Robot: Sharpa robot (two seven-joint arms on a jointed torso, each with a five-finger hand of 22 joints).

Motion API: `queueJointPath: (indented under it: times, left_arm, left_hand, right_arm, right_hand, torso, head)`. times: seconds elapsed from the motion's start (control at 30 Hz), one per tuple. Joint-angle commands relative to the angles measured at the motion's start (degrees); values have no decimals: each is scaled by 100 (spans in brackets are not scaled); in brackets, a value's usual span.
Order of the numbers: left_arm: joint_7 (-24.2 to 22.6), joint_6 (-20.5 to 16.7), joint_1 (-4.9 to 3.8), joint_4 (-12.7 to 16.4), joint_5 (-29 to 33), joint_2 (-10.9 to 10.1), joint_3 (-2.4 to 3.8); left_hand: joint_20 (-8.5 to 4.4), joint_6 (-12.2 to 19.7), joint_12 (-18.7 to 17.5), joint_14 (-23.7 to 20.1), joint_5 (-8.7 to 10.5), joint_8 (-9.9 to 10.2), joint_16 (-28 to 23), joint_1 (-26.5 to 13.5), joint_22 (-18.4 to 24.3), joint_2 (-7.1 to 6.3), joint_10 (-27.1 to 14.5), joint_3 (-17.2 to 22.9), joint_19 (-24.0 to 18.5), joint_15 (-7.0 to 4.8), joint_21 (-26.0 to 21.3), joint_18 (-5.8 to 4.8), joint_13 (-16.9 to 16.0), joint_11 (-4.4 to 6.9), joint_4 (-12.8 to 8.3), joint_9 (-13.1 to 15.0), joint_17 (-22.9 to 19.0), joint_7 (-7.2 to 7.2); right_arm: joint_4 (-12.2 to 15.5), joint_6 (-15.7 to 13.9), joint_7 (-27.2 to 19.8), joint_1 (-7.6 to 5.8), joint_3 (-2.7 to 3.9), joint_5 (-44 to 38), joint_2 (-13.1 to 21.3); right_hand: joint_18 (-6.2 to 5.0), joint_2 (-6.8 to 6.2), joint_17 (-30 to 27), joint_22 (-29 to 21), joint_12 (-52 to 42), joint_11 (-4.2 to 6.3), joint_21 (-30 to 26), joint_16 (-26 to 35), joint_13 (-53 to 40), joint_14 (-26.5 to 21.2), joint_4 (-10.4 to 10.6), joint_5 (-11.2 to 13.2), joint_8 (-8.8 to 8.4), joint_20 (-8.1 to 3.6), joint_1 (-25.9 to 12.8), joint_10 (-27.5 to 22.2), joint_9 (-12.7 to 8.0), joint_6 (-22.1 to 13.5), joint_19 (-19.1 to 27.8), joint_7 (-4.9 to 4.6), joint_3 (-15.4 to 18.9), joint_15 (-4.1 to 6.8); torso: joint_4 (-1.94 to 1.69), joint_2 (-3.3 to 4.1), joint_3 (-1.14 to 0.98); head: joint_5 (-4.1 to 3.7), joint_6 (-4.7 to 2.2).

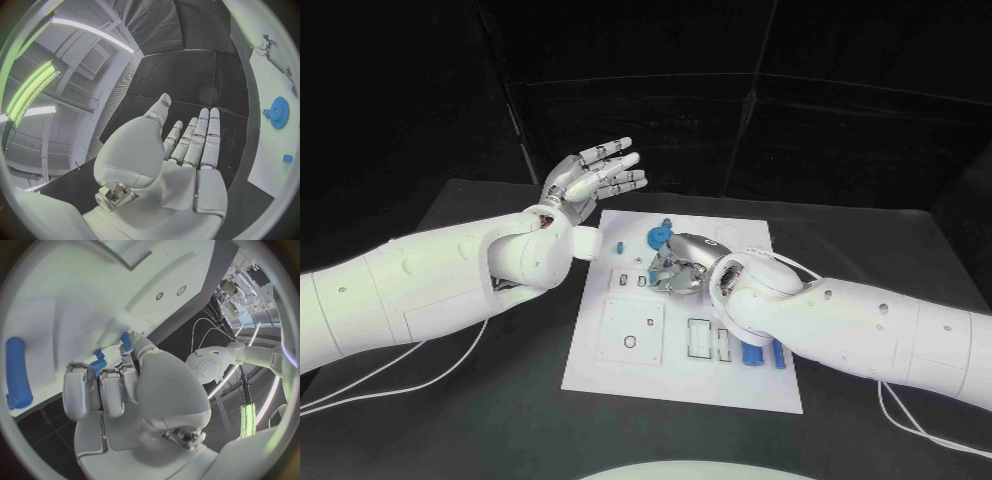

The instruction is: Assemble the parts on the task board

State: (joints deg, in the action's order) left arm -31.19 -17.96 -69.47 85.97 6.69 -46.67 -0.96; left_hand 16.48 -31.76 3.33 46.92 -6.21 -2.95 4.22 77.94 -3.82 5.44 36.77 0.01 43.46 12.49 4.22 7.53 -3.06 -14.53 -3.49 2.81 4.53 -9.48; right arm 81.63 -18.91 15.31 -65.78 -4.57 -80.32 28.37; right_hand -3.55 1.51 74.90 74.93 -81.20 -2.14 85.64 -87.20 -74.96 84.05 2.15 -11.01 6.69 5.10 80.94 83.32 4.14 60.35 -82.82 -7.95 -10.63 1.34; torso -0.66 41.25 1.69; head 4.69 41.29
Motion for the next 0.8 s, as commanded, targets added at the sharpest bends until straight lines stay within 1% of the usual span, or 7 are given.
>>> queueJointPath:
  times: [0.03,0.33,0.8]
  left_arm:
    - [-25,80,-10,-1,-37,7,5]
    - [-19,87,-10,-8,-37,14,5]
    - [-19,86,-10,-14,-37,14,5]
  left_hand:
    - [1,-41,16,54,27,1,23,-26,-9,42,52,-10,34,2,22,77,-6,-1,-39,3,7,-718]
    - [1,-45,16,57,27,1,25,-28,-9,43,57,-9,38,1,22,78,-6,0,-41,3,7,-718]
    - [1,-45,16,57,27,1,25,-28,-9,43,57,-9,38,1,22,78,-6,0,-41,3,7,-718]
  right_arm:
    - [-18,99,29,2,-1,-93,-19]
    - [-81,162,40,19,-4,-95,-56]
    - [-75,296,81,32,-5,-95,-58]
  right_hand:
    - [115,27,885,432,31,-24,30,1,-574,463,4,-14,16,-25,-11,30,51,125,-10,77,-26,23]
    - [115,12,877,428,33,-25,28,5,-573,462,4,-20,13,-24,-28,29,51,126,-8,76,-27,22]
    - [114,5,873,427,35,-26,28,7,-572,461,6,-20,10,-24,-41,27,51,125,-7,75,-28,22]
  torso:
    - [-7,0,2]
    - [-7,0,6]
    - [-5,-1,3]
  head:
    - [-12,7]
    - [-16,-8]
    - [-18,3]
